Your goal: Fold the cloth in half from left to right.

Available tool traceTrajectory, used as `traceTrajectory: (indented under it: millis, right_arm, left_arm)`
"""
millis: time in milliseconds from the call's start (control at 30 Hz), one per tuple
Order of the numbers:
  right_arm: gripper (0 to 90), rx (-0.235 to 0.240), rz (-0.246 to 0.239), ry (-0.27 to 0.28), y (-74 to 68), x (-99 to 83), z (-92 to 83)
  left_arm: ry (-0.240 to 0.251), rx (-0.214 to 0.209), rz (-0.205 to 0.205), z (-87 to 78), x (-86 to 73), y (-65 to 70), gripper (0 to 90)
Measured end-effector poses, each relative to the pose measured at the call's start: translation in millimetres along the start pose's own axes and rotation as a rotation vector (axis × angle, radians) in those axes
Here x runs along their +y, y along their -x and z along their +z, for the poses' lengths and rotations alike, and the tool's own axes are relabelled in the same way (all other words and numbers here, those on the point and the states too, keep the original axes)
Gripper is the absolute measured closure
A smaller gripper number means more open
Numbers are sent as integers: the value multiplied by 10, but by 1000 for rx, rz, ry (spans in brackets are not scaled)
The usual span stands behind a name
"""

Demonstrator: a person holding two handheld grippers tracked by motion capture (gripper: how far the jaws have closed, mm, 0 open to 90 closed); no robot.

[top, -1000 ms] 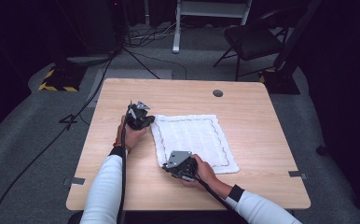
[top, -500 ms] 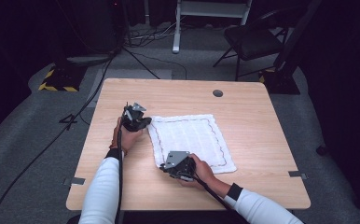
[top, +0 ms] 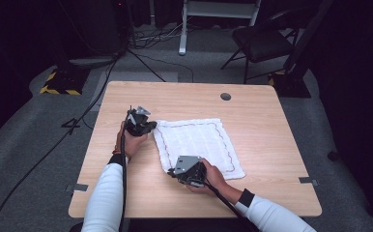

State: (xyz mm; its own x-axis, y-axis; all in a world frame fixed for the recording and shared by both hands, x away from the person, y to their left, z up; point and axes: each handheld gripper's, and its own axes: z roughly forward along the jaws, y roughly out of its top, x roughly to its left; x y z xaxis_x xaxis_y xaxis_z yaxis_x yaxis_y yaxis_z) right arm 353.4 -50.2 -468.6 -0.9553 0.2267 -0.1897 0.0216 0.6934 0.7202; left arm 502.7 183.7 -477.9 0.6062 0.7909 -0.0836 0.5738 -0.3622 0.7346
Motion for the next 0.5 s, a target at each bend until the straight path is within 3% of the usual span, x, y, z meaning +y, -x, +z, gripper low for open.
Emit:
traceTrajectory:
  millis: [500]
  right_arm:
    - [867, -62, 38, 38, 96, -65, -233]
  left_arm:
    - [49, 7, 27, 13, 176, 101, 879]
